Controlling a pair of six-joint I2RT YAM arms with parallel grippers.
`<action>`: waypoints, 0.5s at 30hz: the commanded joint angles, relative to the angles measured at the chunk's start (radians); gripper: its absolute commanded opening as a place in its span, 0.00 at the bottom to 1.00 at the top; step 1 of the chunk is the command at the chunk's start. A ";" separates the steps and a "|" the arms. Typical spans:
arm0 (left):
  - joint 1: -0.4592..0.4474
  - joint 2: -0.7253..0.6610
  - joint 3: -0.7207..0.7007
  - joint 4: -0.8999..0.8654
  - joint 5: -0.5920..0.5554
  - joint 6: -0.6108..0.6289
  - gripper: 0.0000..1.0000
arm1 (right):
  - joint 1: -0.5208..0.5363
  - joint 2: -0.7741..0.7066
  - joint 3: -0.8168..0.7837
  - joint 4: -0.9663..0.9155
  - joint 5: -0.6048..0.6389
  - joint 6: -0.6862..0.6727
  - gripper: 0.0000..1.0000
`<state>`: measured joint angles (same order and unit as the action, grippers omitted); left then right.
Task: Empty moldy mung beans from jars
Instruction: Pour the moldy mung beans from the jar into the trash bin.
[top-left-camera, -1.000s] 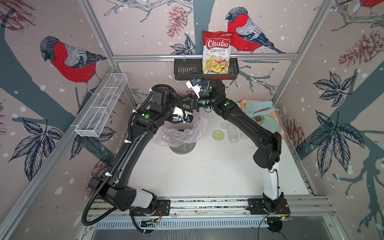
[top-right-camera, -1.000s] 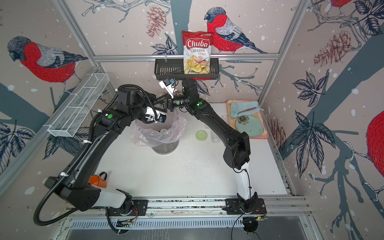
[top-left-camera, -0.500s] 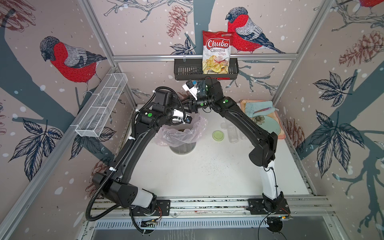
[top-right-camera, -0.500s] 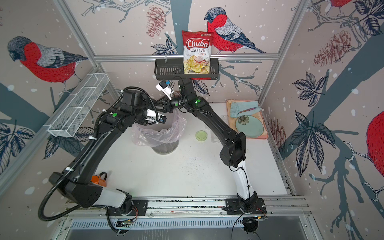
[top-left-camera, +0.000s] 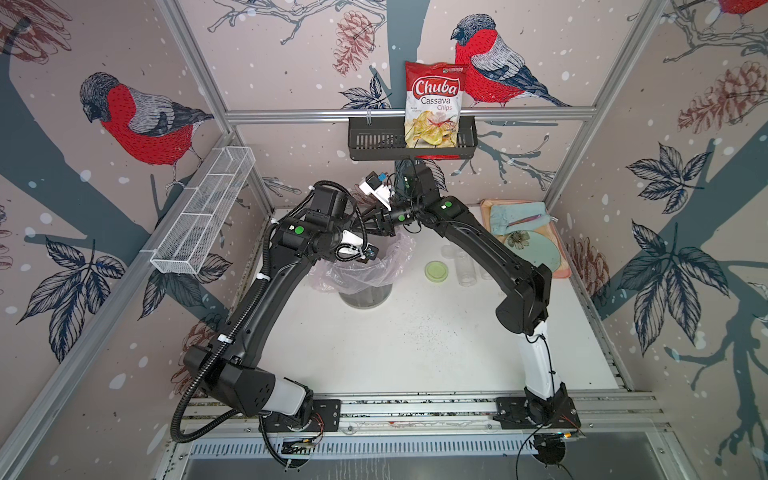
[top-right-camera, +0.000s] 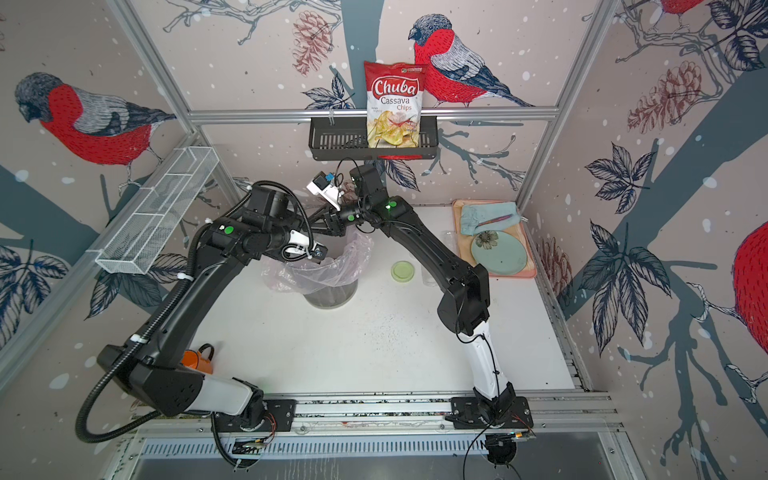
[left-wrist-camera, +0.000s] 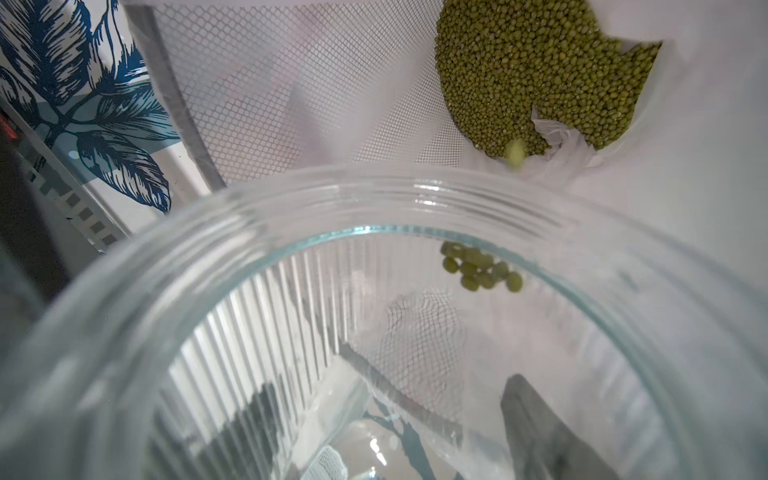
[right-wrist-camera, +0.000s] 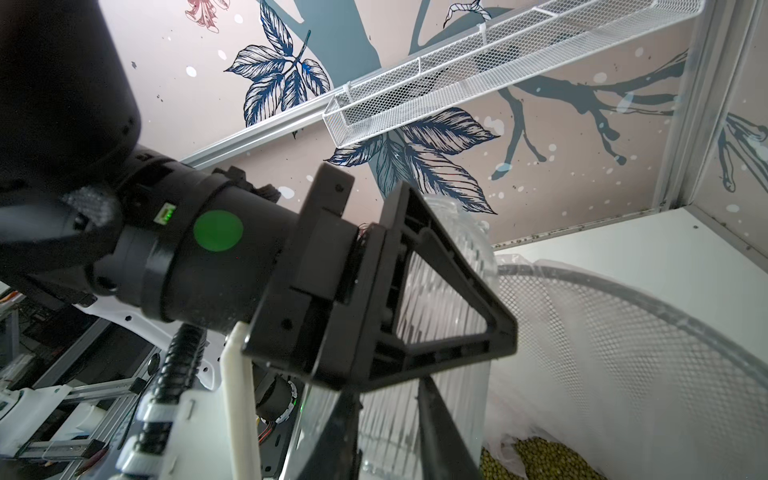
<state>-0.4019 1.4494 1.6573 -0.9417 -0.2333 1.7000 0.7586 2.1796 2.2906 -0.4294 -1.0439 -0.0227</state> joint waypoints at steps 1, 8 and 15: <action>-0.020 0.002 0.015 1.755 0.199 -0.014 0.00 | 0.044 0.000 -0.001 -0.024 -0.166 0.017 0.25; -0.018 -0.015 -0.056 1.899 0.233 -0.097 0.00 | 0.001 -0.023 -0.016 0.039 -0.184 0.082 0.26; -0.017 -0.018 -0.029 1.900 0.209 -0.217 0.00 | -0.012 -0.051 -0.014 0.080 -0.179 0.124 0.27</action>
<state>-0.4030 1.4235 1.6024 -0.7799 -0.1516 1.5494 0.7254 2.1445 2.2745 -0.3546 -1.0550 0.0338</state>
